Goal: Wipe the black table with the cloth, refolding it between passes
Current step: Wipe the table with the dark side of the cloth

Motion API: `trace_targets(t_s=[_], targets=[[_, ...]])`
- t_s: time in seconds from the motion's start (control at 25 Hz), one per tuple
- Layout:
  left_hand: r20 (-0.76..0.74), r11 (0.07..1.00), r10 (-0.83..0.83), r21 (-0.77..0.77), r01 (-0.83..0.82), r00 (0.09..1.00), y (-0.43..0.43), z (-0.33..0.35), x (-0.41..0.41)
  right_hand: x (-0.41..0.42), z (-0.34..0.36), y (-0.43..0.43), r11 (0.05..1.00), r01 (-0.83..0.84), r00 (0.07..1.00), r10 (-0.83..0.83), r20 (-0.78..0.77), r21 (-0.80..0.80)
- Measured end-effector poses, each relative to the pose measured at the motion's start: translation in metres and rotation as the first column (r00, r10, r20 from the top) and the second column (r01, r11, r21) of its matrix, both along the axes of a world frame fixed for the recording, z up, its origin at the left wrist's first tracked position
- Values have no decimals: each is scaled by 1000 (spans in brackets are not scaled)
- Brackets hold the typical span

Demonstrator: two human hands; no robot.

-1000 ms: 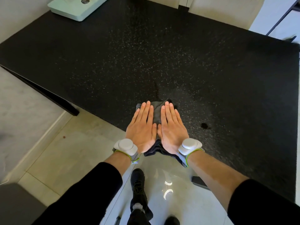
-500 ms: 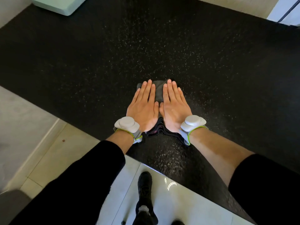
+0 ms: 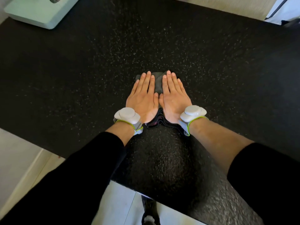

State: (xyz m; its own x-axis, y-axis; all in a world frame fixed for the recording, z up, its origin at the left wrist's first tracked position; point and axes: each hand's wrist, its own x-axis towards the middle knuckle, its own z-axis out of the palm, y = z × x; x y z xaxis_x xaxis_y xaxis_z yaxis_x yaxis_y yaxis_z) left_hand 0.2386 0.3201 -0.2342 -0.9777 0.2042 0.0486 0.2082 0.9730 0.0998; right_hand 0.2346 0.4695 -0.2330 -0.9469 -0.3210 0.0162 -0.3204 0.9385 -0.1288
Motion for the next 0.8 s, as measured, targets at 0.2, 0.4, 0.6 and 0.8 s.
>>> trace_targets(t_s=[0.2,0.4,0.6,0.8], targets=[[0,1000,-22,-8,22,1000,7,0,35,35,-2,10,1000,24,999,-23,24,-7],[11,999,-39,11,39,999,29,0,109,109,0,33,1000,21,999,-21,42,3],[-6,998,-57,15,57,998,58,1,189,190,1,62,1000,18,999,-18,42,5],[2,998,-54,37,54,999,88,4,250,251,-1,92,1000,5,1000,-5,30,-13]])
